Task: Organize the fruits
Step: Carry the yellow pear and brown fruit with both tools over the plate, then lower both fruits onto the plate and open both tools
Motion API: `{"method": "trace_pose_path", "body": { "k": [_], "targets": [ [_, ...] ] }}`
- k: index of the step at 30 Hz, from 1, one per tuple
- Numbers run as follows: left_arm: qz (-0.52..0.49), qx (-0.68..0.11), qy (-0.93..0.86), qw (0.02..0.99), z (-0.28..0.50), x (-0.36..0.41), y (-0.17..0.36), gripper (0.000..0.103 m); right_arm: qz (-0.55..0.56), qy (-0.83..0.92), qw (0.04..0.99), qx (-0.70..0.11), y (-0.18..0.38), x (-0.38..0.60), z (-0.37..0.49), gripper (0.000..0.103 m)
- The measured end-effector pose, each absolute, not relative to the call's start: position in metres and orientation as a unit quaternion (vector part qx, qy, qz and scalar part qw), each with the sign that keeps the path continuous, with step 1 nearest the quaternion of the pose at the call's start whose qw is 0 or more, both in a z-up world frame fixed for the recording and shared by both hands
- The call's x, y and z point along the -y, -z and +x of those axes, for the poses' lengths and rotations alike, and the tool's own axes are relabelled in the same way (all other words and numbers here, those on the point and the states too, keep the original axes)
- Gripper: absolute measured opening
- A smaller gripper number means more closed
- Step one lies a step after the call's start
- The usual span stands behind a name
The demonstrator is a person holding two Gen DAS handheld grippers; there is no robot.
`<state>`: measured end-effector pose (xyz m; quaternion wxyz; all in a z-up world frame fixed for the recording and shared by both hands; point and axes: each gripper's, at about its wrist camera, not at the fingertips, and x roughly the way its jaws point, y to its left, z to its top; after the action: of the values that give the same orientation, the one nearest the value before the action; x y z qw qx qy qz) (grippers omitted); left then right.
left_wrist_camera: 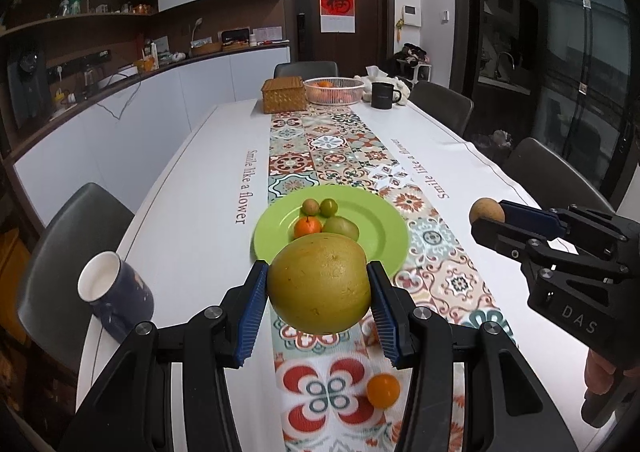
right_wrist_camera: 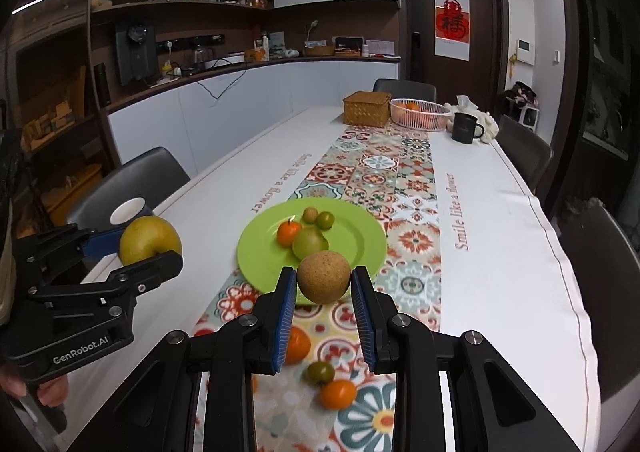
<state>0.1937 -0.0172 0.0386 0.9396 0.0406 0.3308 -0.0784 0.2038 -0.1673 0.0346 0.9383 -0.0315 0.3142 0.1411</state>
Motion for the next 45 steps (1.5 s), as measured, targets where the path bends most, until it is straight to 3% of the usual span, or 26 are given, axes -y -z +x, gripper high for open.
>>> {"method": "trace_pose_path", "body": {
  "k": [12, 37, 39, 41, 45],
  "targets": [
    [0.042, -0.348, 0.086, 0.933, 0.25, 0.018, -0.027, 0.049, -0.039, -0.155, 0.93, -0.331, -0.024, 0.155, 0.262, 0.029],
    [0.048, -0.45, 0.111, 0.885, 0.325, 0.023, 0.047, 0.049, -0.012, -0.187, 0.877, -0.442, 0.054, 0.146, 0.346, 0.03],
    [0.05, -0.445, 0.108, 0.887, 0.325, 0.022, 0.046, 0.052, -0.01, -0.186, 0.878, -0.441, 0.056, 0.147, 0.345, 0.03],
    [0.055, -0.435, 0.102, 0.893, 0.322, 0.022, 0.04, 0.062, -0.009, -0.179, 0.881, -0.439, 0.055, 0.149, 0.345, 0.039],
    [0.063, -0.414, 0.088, 0.904, 0.31, 0.018, 0.025, 0.064, -0.006, -0.169, 0.889, -0.426, 0.046, 0.155, 0.337, 0.042]
  ]
}}
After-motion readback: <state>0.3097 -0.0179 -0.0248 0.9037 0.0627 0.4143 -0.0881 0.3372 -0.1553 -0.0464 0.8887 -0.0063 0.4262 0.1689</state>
